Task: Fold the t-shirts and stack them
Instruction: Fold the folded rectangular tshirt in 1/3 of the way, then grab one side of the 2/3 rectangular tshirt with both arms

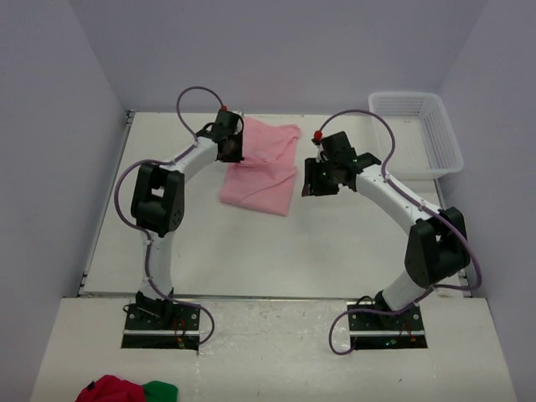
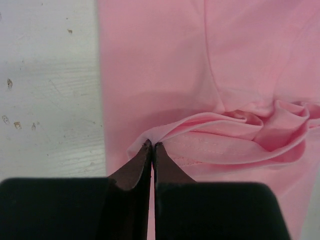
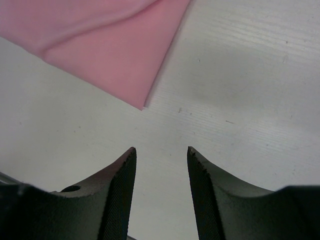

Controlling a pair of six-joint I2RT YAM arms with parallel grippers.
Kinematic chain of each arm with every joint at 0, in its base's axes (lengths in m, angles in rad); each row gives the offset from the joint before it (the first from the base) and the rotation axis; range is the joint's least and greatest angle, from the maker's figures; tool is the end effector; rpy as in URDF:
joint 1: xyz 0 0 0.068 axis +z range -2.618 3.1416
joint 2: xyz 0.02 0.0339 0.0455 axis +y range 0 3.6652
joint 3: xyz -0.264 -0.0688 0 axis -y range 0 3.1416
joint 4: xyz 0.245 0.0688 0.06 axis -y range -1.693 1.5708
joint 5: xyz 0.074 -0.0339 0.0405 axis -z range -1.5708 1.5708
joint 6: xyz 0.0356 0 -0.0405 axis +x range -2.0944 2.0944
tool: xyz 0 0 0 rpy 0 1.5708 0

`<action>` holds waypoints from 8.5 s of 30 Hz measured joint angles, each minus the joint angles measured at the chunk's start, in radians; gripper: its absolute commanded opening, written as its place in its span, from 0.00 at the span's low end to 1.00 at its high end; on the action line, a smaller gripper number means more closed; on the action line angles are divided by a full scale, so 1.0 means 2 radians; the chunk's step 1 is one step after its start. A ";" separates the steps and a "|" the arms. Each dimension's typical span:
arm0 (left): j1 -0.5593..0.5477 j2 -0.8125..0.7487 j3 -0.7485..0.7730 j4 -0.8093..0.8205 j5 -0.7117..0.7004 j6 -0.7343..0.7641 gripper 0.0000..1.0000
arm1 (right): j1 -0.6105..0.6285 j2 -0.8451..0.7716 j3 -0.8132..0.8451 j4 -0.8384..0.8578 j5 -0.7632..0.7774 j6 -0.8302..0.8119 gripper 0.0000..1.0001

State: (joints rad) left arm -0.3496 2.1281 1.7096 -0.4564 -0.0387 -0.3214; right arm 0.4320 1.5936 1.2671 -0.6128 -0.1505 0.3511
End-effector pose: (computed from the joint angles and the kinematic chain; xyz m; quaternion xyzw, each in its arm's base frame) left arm 0.4497 -0.1625 0.2087 0.0067 0.9399 -0.0951 0.3279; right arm 0.3082 0.1479 0.2675 -0.0617 0.9462 0.1842 0.2589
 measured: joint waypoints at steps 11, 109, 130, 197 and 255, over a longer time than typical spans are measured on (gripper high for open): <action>0.012 0.012 -0.003 0.017 0.001 -0.004 0.00 | 0.028 0.113 0.049 -0.001 -0.016 0.010 0.00; 0.043 -0.235 -0.232 0.179 0.010 -0.082 0.00 | 0.068 0.302 0.278 -0.108 -0.062 0.001 0.00; 0.040 -0.050 -0.245 0.233 0.195 -0.092 0.00 | 0.068 0.074 0.119 -0.082 0.054 0.012 0.00; -0.126 -0.156 -0.364 0.255 0.072 -0.170 0.00 | 0.028 0.202 0.071 -0.006 0.012 0.037 0.00; 0.011 -0.461 -0.666 0.208 0.268 -0.182 0.47 | 0.003 -0.177 -0.325 0.166 -0.132 0.134 0.53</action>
State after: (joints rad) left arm -0.3271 1.2060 0.3775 -0.0399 0.4969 -0.6853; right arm 0.4374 1.2388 0.6174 -0.2817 -0.4141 0.6201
